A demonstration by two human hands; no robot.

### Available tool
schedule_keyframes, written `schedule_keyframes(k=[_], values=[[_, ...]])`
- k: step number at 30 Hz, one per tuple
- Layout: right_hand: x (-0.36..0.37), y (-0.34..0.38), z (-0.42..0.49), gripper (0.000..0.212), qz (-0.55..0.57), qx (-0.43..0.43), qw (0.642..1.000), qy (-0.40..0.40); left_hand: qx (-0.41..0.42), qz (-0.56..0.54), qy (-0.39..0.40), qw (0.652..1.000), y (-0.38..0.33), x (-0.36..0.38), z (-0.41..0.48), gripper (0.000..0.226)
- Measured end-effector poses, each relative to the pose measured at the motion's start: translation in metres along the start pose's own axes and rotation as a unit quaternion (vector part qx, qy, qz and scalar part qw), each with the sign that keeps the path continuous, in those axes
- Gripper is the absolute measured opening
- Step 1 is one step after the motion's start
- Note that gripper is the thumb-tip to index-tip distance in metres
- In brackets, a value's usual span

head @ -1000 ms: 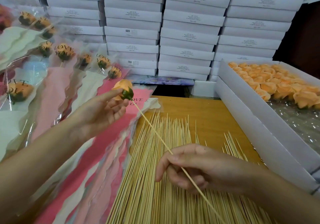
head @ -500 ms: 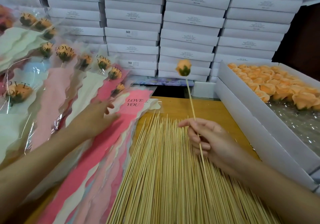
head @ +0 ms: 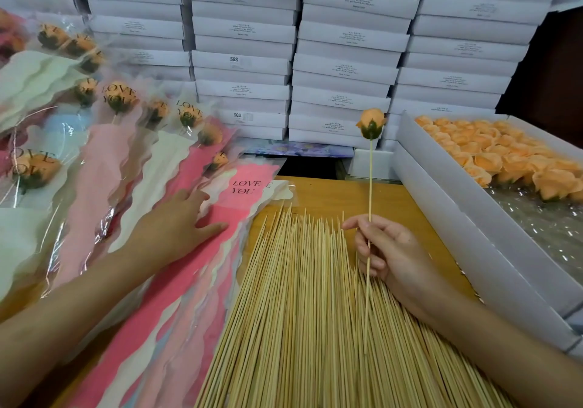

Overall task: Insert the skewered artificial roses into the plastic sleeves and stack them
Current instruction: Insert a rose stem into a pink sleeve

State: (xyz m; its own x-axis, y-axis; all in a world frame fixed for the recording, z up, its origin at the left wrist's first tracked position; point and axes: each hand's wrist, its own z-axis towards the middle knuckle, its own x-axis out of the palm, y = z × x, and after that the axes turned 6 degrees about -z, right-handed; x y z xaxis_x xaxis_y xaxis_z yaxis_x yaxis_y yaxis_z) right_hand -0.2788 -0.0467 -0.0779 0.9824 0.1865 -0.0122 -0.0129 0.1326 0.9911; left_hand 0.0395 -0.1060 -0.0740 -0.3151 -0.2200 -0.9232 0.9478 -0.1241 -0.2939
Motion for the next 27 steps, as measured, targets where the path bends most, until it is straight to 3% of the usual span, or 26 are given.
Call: schedule_keyframes(k=[11,17,22,27], values=[[0.001,-0.001,-0.001,0.028,-0.003,0.009,1.0,-0.001,0.019,-0.064,-0.012,0.998,0.003,0.003,0.002,0.044],[0.0,-0.001,-0.002,0.027,-0.008,0.009,1.0,0.001,0.025,-0.126,-0.034,0.991,0.005,0.005,0.005,0.044],[0.0,0.0,-0.002,0.027,-0.014,0.009,1.0,0.003,0.011,-0.254,-0.048,0.966,0.0,0.0,0.004,0.047],[0.0,-0.001,-0.001,0.027,-0.012,0.007,1.0,0.003,-0.044,-0.407,-0.008,0.913,-0.011,-0.012,0.001,0.043]])
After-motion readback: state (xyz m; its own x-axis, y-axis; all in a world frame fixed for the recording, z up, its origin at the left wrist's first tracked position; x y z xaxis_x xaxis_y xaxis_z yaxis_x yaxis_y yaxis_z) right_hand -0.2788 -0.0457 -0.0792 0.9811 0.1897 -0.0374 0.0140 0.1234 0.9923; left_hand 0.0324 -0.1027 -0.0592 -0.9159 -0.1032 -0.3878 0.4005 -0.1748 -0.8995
